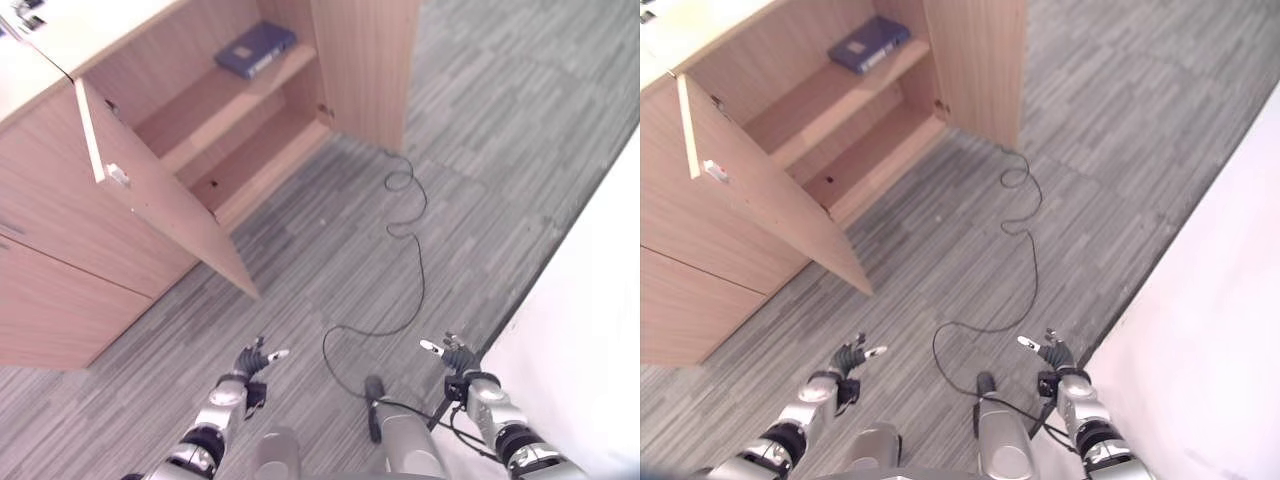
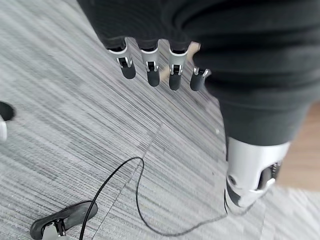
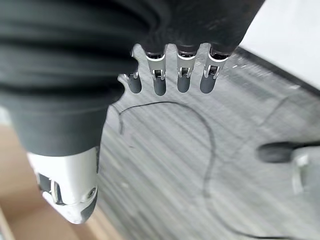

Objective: Put the empty folder in the office cabinet

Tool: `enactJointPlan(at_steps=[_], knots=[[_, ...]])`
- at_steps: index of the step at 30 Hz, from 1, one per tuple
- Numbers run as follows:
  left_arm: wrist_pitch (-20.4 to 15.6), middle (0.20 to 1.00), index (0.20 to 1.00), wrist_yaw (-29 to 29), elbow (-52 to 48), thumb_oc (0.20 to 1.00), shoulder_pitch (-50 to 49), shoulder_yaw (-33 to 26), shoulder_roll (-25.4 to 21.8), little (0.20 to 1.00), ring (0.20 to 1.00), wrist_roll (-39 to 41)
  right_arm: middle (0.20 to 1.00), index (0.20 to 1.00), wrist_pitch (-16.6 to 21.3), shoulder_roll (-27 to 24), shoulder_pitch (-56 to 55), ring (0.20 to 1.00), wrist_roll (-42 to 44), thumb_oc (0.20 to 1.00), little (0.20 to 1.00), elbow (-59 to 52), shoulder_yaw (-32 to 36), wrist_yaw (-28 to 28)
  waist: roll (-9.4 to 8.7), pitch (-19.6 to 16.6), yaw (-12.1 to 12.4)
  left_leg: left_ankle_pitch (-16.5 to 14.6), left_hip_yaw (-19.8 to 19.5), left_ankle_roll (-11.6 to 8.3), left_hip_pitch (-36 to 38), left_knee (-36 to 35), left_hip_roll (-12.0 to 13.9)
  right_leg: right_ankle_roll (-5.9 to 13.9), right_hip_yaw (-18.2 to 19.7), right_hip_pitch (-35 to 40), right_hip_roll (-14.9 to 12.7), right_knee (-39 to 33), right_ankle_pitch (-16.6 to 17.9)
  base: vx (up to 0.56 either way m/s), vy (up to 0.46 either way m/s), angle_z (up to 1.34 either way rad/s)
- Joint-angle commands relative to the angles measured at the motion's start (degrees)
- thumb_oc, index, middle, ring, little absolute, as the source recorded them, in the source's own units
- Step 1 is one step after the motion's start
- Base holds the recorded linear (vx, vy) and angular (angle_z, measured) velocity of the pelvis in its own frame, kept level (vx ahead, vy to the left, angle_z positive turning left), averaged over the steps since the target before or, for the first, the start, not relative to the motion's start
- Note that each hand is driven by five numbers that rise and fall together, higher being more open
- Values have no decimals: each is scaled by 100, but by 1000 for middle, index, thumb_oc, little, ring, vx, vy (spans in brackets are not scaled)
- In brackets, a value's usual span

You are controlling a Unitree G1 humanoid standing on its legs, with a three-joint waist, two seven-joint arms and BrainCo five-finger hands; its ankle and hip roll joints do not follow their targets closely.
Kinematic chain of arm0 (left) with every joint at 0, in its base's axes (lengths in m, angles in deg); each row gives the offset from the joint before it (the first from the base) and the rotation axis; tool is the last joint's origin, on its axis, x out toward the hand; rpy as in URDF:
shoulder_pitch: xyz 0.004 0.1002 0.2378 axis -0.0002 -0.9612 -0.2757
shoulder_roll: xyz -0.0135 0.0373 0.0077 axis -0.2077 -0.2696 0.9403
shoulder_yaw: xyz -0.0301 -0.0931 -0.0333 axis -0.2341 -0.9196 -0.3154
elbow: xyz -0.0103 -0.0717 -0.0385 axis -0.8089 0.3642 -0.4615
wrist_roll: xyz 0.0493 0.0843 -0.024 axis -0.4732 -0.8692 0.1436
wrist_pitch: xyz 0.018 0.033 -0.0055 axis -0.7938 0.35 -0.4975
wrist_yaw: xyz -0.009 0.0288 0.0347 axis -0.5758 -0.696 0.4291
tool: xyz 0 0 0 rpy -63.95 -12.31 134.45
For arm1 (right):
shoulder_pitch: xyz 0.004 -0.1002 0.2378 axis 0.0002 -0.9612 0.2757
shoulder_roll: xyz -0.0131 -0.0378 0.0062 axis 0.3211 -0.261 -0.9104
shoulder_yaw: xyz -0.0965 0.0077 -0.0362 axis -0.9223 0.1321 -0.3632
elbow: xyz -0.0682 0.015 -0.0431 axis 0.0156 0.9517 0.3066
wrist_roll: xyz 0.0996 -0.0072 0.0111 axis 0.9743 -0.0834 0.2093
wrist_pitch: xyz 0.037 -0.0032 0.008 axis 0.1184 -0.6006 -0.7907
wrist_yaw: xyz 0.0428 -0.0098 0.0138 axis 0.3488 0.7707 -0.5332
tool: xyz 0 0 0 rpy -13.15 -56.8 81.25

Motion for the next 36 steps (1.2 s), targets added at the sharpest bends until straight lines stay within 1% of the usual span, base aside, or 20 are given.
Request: enactJointPlan(at_steps=[1,2,3,9,10,13,15,17,18,19,22,24,25,26,28,30,32,34,35,36], knots=[[-126,1000,1000,-13,-224,1000,235,-59,-153,1000,1000,-47,1000,1000,137,-819,67,1000,-8,1000,1000,-179,-71,11,92,147,-57,-1029,579,255,-76,-699,-249,789,678,650,-695,-413,-6,253,-143,48],[-129,1000,1000,-39,-174,1000,269,-17,-122,1000,1000,-57,1000,1000,162,-842,127,1000,65,1000,1000,-167,-38,40,170,108,59,-900,937,195,-481,-1357,-339,808,496,943,-588,-633,-80,402,-162,43],[-135,1000,1000,-48,-175,1000,311,10,-132,1000,1000,-42,1000,1000,199,-858,259,1000,151,1000,1000,-126,-50,95,270,116,232,-500,1250,125,-708,-2029,-372,807,345,1308,-414,-869,-210,412,-162,63],[-128,1000,1000,-52,22,1000,302,-16,-90,1000,1000,67,1000,1000,177,-714,567,1000,92,1000,1000,110,-261,141,271,1,565,-337,1454,123,-910,-2848,-452,908,368,2104,-297,-1190,-550,367,-20,2],[-112,1000,1000,-36,46,1000,278,-8,-67,1000,1000,26,1000,1000,174,-643,555,1000,24,1000,1000,99,-273,153,279,-28,577,-153,1415,154,-823,-2915,-438,936,396,2220,-306,-1262,-573,377,83,-52],[-131,1000,1000,-15,5,1000,192,-79,-98,1000,1000,41,1000,1000,169,-506,603,1000,-65,1000,1000,50,-355,164,185,-162,760,-11,1405,224,-841,-2800,-462,1068,445,2460,-524,-1403,-618,362,93,-52],[-107,1000,1000,-25,-50,1000,155,-89,-118,1000,1000,7,1000,1000,156,-410,558,1000,-96,1000,1000,27,-345,166,54,-234,877,-142,1513,332,-810,-2638,-529,1225,428,2480,-723,-1268,-478,327,117,-45],[-70,1000,1000,3,-76,1000,216,-58,-179,1000,1000,-36,1000,1000,150,-286,663,1000,-107,1000,1000,53,-409,181,-57,-128,895,-336,1566,474,-676,-2570,-649,1353,450,2063,-849,-262,214,150,140,-28],[-83,1000,1000,35,-146,1000,287,-58,-242,1000,1000,-12,1000,1000,137,-243,771,1000,-127,1000,1000,27,-491,189,-19,-12,888,-403,1603,558,-620,-2559,-581,1365,525,1651,-803,387,722,49,115,-14],[-95,1000,1000,58,-277,1000,346,-49,-322,1000,1000,12,1000,1000,145,-192,812,1000,-117,1000,1000,-66,-541,191,30,103,843,-449,1601,617,-531,-2563,-533,1382,522,1397,-756,763,1000,75,86,1],[-109,1000,1000,117,-349,1000,413,-40,-430,1000,1000,41,1000,1000,177,-82,945,1000,-107,1000,1000,-156,-630,203,124,265,831,-666,1423,692,-463,-2368,-406,1348,597,899,-639,1313,1089,169,20,12],[-126,1000,1000,136,-308,1000,445,-34,-444,1000,1000,47,1000,1000,174,-72,966,1000,-110,1000,1000,-162,-651,201,95,270,793,-756,1360,696,-411,-2322,-441,1302,609,870,-630,1145,972,177,-36,54],[-147,1000,1000,165,-266,1000,519,-11,-471,1000,1000,63,1000,1000,179,-55,997,1000,-91,1000,1000,-209,-666,212,74,264,748,-956,1255,654,-242,-2268,-443,1249,494,734,-634,615,595,273,-106,69],[-144,1000,1000,168,-246,1000,562,0,-481,1000,1000,74,1000,1000,189,-53,1029,1000,-69,1000,1000,-240,-664,224,55,273,715,-1075,1216,610,-130,-2275,-419,1243,368,641,-699,259,448,386,-177,73],[-139,1000,1000,161,-210,1000,613,27,-493,1000,1000,55,1000,1000,196,-54,1065,1000,-52,1000,1000,-240,-657,239,27,308,638,-1202,1156,563,40,-2302,-426,1268,172,577,-797,-132,427,227,-136,19],[-134,1000,1000,134,-126,1000,683,57,-502,1000,1000,11,1000,1000,182,-99,1109,1000,9,1000,1000,-201,-630,255,-20,282,517,-1391,1066,489,370,-2442,-491,1372,26,305,-865,-948,636,309,-149,27],[-178,1000,1000,70,-81,1000,665,1,-495,1000,1000,-26,1000,1000,205,-144,993,1000,76,1000,1000,-159,-536,232,51,305,199,-1745,741,438,977,-2603,-544,1573,225,-33,-730,-1883,1140,636,-198,30],[-212,1000,1000,12,-3,1000,631,-22,-504,1000,1000,-111,1000,1000,202,-190,831,1000,70,1000,1000,-108,-478,192,118,271,-35,-1944,443,386,1505,-2786,-481,1680,327,-450,-624,-2167,1404,565,-205,65],[-215,1000,1000,11,0,1000,627,-22,-497,1000,1000,-112,1000,1000,204,-195,826,1000,70,1000,1000,-107,-480,191,152,280,-35,-1962,441,384,1536,-2799,-445,1676,308,-420,-594,-2171,1391,384,-217,75],[-210,1000,1000,2,15,1000,592,20,-437,1000,1000,-176,1000,1000,201,-241,627,1000,97,1000,1000,-85,-397,174,162,204,-136,-2068,187,338,1716,-2782,-451,1679,408,-289,-691,-2214,1454,338,-217,84]])
